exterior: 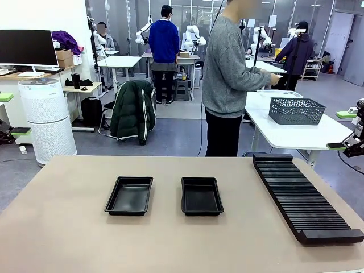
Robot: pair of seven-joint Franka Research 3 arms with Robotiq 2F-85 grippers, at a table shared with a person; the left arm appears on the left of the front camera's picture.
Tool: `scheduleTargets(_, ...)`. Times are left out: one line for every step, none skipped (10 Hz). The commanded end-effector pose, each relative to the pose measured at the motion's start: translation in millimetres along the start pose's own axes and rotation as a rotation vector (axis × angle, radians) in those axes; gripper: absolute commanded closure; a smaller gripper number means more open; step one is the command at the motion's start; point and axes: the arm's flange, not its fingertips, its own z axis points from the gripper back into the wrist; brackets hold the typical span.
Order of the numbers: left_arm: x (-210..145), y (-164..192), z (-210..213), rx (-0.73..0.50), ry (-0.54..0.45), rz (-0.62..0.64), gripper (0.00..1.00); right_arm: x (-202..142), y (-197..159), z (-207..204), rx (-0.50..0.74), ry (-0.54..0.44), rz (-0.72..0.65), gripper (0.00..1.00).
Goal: Inspect and transfer BCBs to ESD trays.
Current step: Pick up the Blank PCB from the PCB Rack and place it in the left ESD tray.
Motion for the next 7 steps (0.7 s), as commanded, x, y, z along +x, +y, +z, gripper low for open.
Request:
scheduleTargets(-1.8, -0.9, -0.6, 0.003, -0.009, 0.011, 0.00, -0.7, 0.4, -0.1, -0.004, 0.003, -0.015, 0.00)
scheduleTargets(-1.8, -0.9, -0.6, 0.003, -0.009, 0.011, 0.00, -0.7, 0.4, -0.1, -0.004, 0.003, -0.015, 0.00)
scheduleTargets(-1.8, -0.9, -0.6, 0.003, -0.009, 0.011, 0.00, -0.7, 0.4, -0.1, -0.004, 0.003, -0.015, 0.00)
scheduleTargets(-1.8, -0.9, -0.6, 0.003, -0.009, 0.011, 0.00, -0.7, 0.4, -0.1, -0.004, 0.003, -0.015, 0.00)
scheduleTargets(-1.8, -0.9, -0.6, 0.003, -0.009, 0.011, 0.00, -0.7, 0.4, -0.1, -0.004, 0.003, -0.015, 0.00)
scheduleTargets(-1.8, -0.9, -0.6, 0.003, -0.009, 0.011, 0.00, -0.7, 0.4, -0.1, -0.004, 0.003, -0.015, 0.00)
scheduleTargets(-1.8, -0.9, -0.6, 0.003, -0.009, 0.011, 0.00, -0.7, 0.4, -0.1, -0.004, 0.003, -0.015, 0.00)
